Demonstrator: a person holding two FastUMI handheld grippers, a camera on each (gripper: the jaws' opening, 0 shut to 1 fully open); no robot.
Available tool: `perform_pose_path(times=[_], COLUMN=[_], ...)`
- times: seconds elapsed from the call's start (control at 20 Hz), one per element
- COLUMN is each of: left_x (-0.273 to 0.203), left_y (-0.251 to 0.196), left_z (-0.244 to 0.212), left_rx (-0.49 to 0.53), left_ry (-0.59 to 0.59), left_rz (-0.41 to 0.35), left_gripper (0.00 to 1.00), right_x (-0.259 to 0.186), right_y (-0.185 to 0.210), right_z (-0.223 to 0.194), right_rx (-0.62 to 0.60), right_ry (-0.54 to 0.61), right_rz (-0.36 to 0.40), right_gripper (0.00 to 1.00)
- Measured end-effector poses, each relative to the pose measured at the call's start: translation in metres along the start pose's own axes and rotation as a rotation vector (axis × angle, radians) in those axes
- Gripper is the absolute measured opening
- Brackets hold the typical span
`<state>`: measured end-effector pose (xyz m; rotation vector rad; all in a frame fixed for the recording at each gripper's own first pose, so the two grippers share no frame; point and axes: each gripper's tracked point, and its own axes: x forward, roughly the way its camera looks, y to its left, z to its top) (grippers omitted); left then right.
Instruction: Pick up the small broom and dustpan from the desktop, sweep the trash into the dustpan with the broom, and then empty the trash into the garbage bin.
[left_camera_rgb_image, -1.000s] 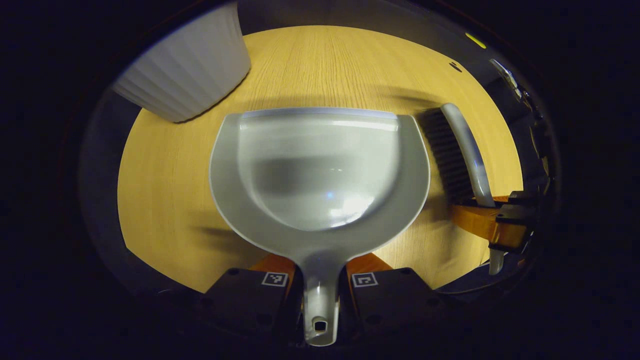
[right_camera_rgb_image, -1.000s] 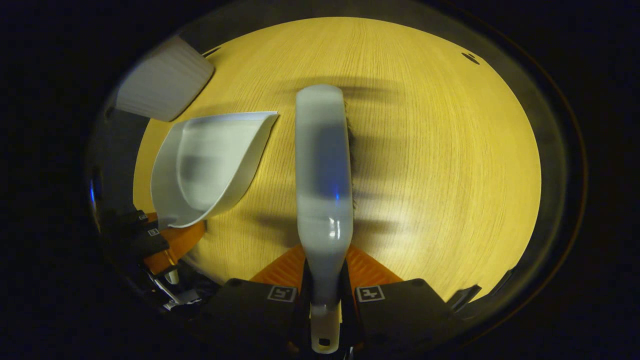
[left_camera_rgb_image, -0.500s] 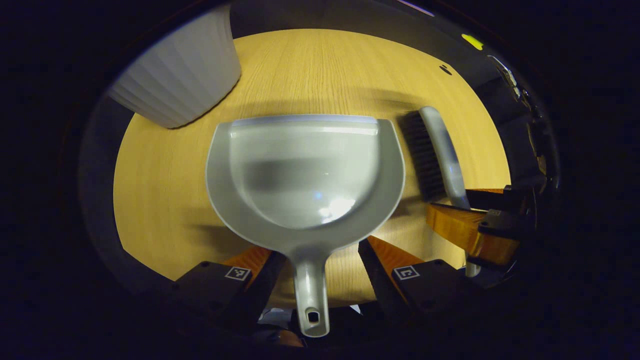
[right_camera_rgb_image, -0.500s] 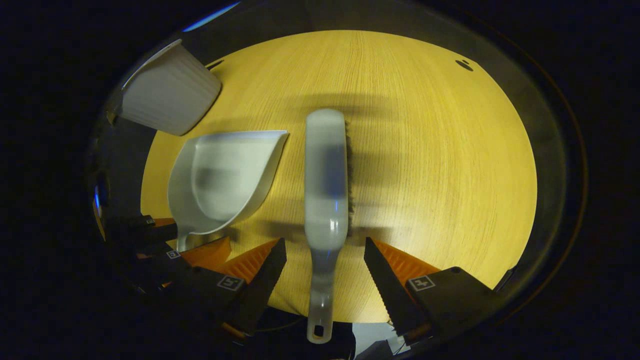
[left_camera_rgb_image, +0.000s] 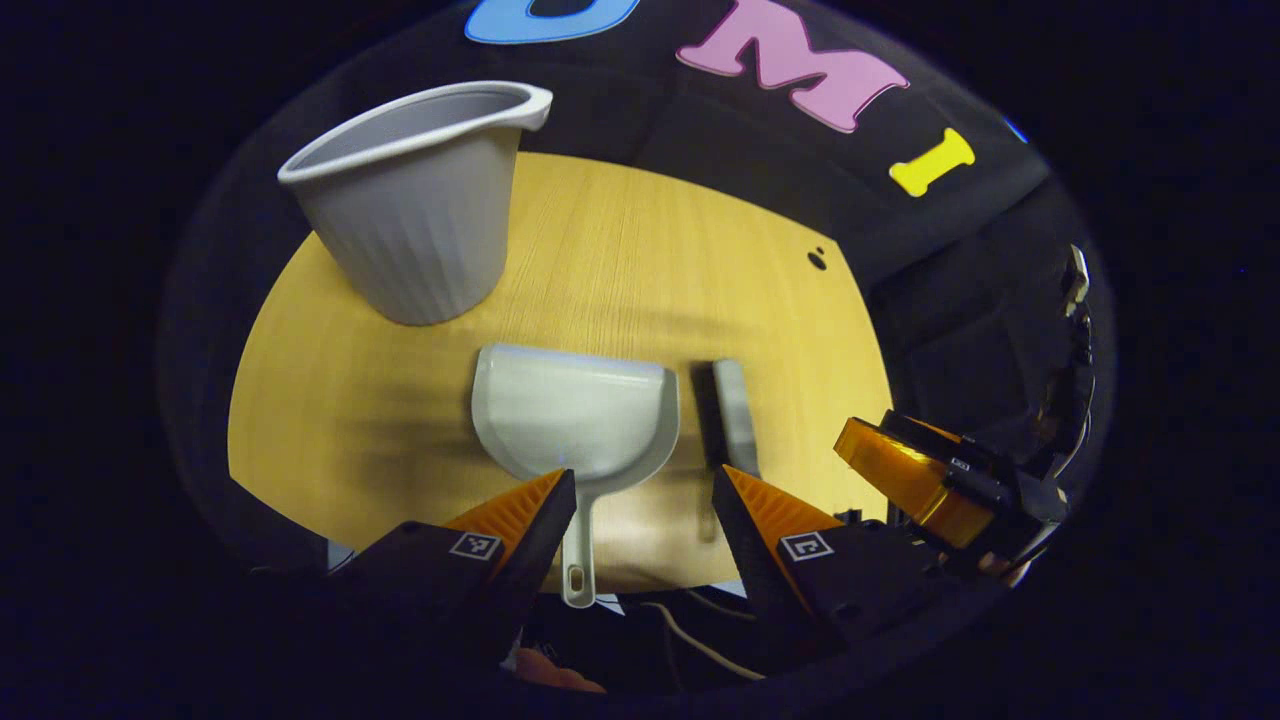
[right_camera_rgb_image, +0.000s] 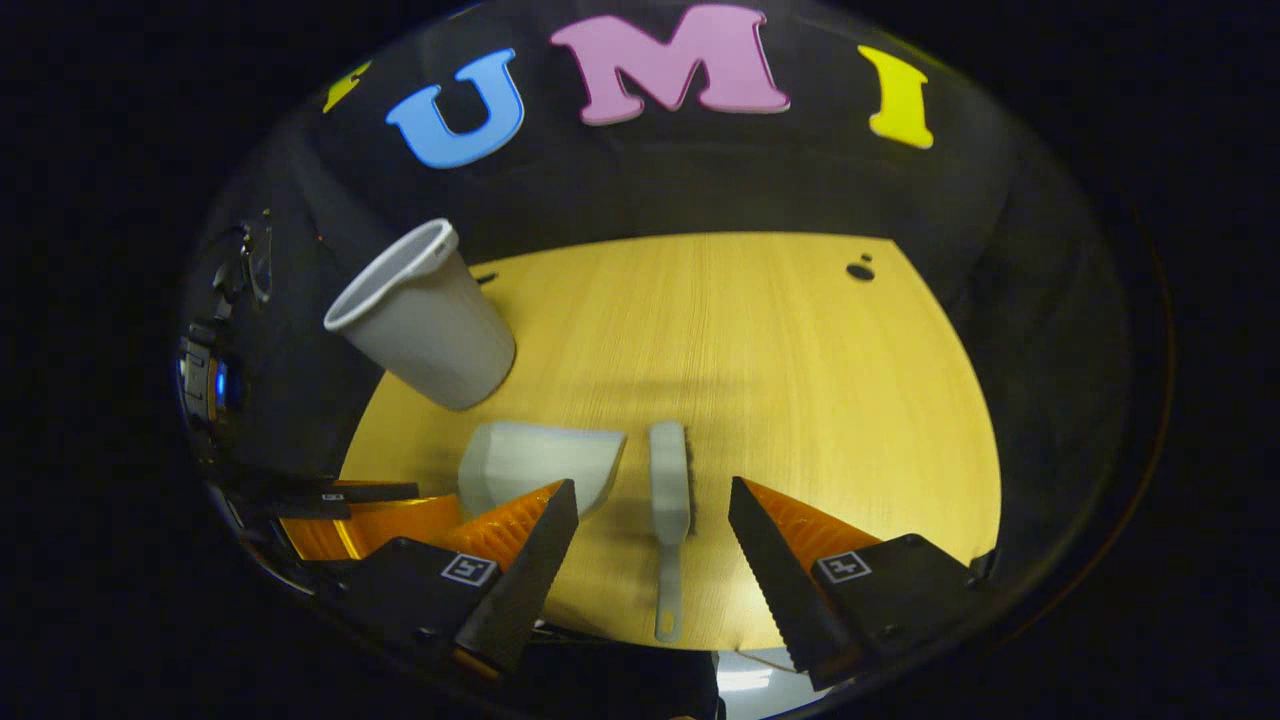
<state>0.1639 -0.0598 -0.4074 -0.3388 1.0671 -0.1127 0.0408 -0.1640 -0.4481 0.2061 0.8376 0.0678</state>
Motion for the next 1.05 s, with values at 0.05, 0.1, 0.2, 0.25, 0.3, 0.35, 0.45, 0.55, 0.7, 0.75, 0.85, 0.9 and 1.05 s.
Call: perform_pose_path(times=[0.05, 0.1, 0.2, 0.25, 0.3, 0.35, 0.45, 0.55, 0.7, 0.75, 0.85, 0.9, 1.05], left_x=[-0.012, -0.027, -0.056, -0.068, -0.081, -0.089, -0.096, -0.098, -0.113, -0.122, -0.122, -0.116, -0.114], left_y=[-0.006, -0.007, -0.018, -0.022, -0.026, -0.028, -0.023, -0.021, -0.026, -0.028, -0.026, -0.029, -0.027], left_z=[0.020, 0.034, 0.050, 0.048, 0.048, 0.046, 0.047, 0.042, 0.038, 0.041, 0.036, 0.035, 0.036], left_rx=[0.029, 0.066, 0.138, 0.163, 0.180, 0.185, 0.184, 0.209, 0.255, 0.258, 0.257, 0.267, 0.243], left_ry=[-0.086, -0.177, -0.333, -0.399, -0.460, -0.514, -0.637, -0.766, -0.951, -1.041, -1.102, -1.106, -1.081], left_rz=[0.003, 0.008, -0.006, -0.014, -0.022, -0.040, -0.056, -0.042, 0.017, 0.033, 0.087, 0.102, 0.104], left_gripper=[0.84, 0.84, 0.83, 0.83, 0.83, 0.83, 0.83, 0.83, 0.83, 0.83, 0.80, 0.80, 0.81], right_x=[-0.009, -0.019, -0.038, -0.047, -0.058, -0.070, -0.095, -0.121, -0.145, -0.151, -0.163, -0.169, -0.180], right_y=[0.003, 0.003, 0.007, 0.010, 0.015, 0.019, 0.031, 0.043, 0.059, 0.060, 0.061, 0.060, 0.057], right_z=[0.019, 0.037, 0.073, 0.088, 0.100, 0.112, 0.139, 0.148, 0.159, 0.164, 0.177, 0.182, 0.184], right_rx=[-0.003, -0.007, -0.002, 0.001, -0.005, -0.023, -0.087, -0.141, -0.189, -0.202, -0.243, -0.260, -0.231], right_ry=[-0.066, -0.127, -0.264, -0.333, -0.395, -0.462, -0.585, -0.687, -0.799, -0.835, -0.909, -0.940, -0.972], right_rz=[-0.003, -0.010, -0.026, -0.026, -0.028, -0.028, -0.035, -0.027, -0.004, -0.012, -0.041, -0.056, -0.064], right_gripper=[1.00, 0.99, 0.99, 0.99, 0.98, 0.99, 0.99, 0.99, 0.98, 0.98, 0.98, 0.98, 0.97])
